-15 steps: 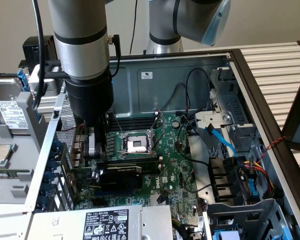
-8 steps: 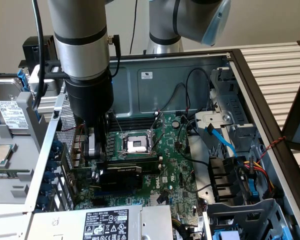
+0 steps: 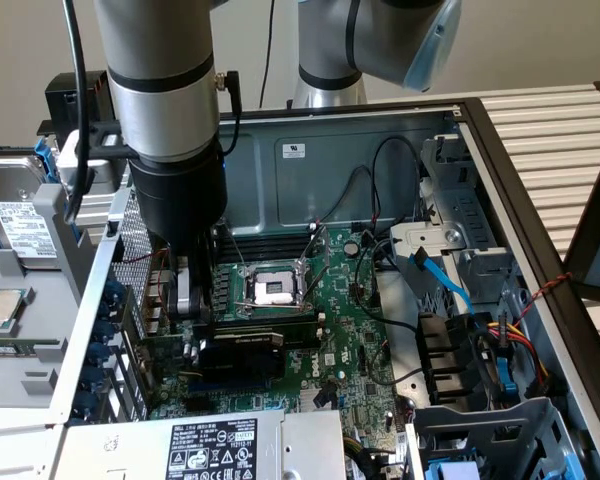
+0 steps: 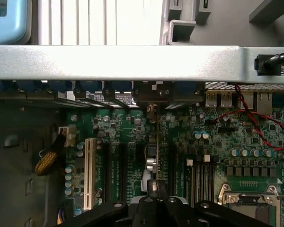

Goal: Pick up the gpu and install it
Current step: 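Press down on the gpu until it lock into place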

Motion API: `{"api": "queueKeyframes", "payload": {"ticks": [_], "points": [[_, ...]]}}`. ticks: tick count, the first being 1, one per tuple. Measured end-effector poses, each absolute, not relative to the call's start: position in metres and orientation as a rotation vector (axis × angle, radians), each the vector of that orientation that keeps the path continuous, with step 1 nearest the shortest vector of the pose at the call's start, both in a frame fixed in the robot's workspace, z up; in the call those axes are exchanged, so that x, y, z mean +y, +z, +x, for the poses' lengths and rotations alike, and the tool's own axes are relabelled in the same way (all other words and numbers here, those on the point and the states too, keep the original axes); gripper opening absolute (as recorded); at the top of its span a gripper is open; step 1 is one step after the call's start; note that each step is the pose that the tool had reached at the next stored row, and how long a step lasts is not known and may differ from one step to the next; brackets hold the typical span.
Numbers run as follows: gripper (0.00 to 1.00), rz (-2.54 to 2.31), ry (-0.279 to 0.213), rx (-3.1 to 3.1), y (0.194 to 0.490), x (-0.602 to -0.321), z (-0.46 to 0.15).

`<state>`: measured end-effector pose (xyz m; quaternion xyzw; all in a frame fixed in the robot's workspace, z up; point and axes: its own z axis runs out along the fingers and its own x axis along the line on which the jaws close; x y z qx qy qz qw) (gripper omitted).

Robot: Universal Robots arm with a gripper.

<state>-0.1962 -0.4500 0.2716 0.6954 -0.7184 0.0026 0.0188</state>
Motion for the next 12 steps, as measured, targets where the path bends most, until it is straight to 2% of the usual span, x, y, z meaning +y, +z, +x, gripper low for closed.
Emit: {"api": "queueKeyframes", "payload": {"ticks": [12], "points": [[0.11, 2.167, -0.010, -2.238, 0.2717, -0.4537, -0.1962]]}}
